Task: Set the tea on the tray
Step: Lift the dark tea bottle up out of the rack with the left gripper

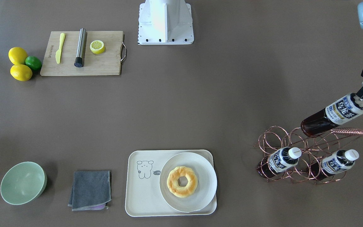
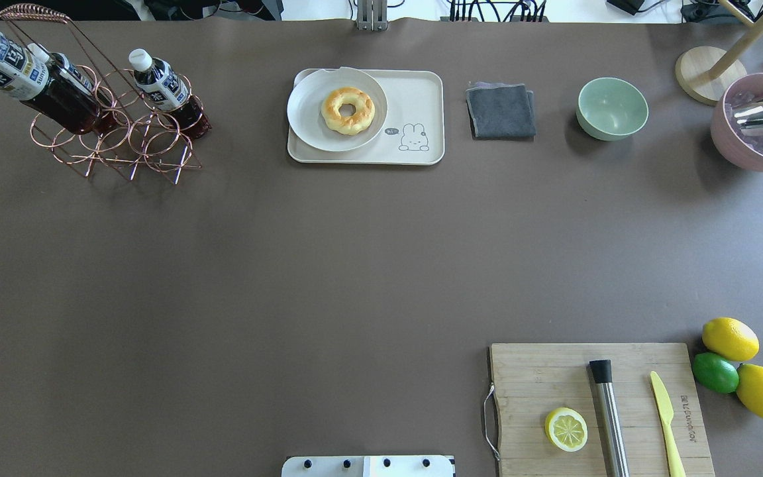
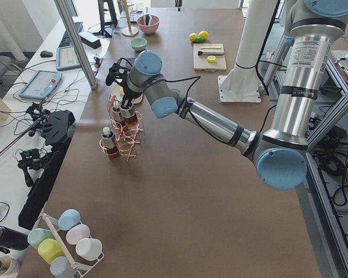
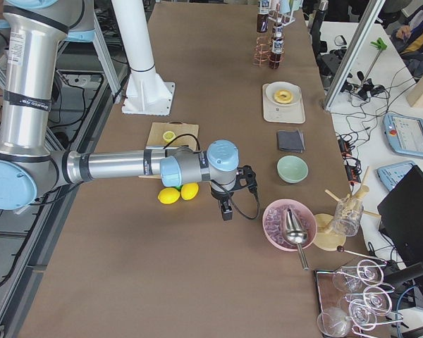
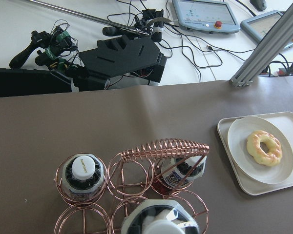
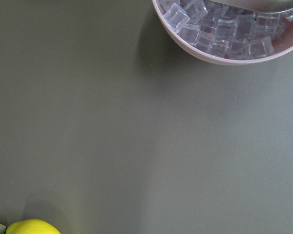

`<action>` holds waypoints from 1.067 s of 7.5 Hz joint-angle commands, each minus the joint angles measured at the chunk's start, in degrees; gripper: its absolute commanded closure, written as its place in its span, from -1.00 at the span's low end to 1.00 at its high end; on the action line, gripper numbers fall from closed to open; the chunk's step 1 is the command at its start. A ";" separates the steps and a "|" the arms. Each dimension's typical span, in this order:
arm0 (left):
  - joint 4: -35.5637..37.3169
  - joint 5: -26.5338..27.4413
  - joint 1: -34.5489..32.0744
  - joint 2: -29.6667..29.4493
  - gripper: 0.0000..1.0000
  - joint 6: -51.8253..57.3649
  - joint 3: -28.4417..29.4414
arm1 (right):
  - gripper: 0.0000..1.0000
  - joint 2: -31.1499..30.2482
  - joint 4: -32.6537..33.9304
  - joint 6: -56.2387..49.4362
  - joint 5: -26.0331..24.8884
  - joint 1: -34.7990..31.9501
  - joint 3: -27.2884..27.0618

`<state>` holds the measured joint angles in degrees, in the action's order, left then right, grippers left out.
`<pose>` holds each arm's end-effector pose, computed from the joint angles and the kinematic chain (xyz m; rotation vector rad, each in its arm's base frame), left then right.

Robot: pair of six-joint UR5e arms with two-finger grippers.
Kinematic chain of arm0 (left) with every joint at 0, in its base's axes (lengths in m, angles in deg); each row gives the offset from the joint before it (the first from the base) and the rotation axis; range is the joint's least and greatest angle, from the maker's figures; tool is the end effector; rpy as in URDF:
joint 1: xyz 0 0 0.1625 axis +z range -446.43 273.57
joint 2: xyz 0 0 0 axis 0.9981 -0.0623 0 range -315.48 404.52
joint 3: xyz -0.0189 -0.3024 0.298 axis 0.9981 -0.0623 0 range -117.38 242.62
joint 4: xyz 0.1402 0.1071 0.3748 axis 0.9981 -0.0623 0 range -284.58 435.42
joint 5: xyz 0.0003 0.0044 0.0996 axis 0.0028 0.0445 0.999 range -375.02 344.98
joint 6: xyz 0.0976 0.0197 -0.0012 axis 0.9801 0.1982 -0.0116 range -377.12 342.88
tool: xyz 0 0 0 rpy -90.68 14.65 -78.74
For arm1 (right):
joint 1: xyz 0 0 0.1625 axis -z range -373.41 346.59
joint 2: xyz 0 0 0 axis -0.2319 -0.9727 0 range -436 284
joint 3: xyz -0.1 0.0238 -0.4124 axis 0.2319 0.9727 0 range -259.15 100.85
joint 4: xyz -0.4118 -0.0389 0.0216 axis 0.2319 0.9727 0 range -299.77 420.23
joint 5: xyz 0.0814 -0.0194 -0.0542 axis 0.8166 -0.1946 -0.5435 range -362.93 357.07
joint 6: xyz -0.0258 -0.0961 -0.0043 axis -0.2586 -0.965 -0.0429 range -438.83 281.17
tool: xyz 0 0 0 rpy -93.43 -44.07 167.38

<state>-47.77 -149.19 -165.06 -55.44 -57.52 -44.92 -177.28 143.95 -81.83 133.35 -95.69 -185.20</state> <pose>0.0424 -0.5346 0.3480 0.5948 1.0561 -0.0353 0.0046 -0.4231 0.5952 0.1491 -0.8141 -0.2543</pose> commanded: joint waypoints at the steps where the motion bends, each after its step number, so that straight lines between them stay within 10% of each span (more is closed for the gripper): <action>1: 1.97 -1.89 0.57 1.88 1.00 -1.08 -7.13 | -1.00 0.39 -0.05 0.01 -0.32 0.20 -0.03; 6: 5.68 13.08 20.48 -4.52 1.00 -14.71 -17.44 | -1.00 0.30 -0.84 0.09 -0.23 0.46 0.32; 8: 25.13 19.63 27.81 -16.31 1.00 -16.37 -19.28 | -1.00 0.30 -0.84 0.18 -0.32 0.81 0.67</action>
<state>-38.97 -135.07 -143.53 -61.21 -72.34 -62.45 -176.98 143.13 -81.73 133.14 -95.15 -184.90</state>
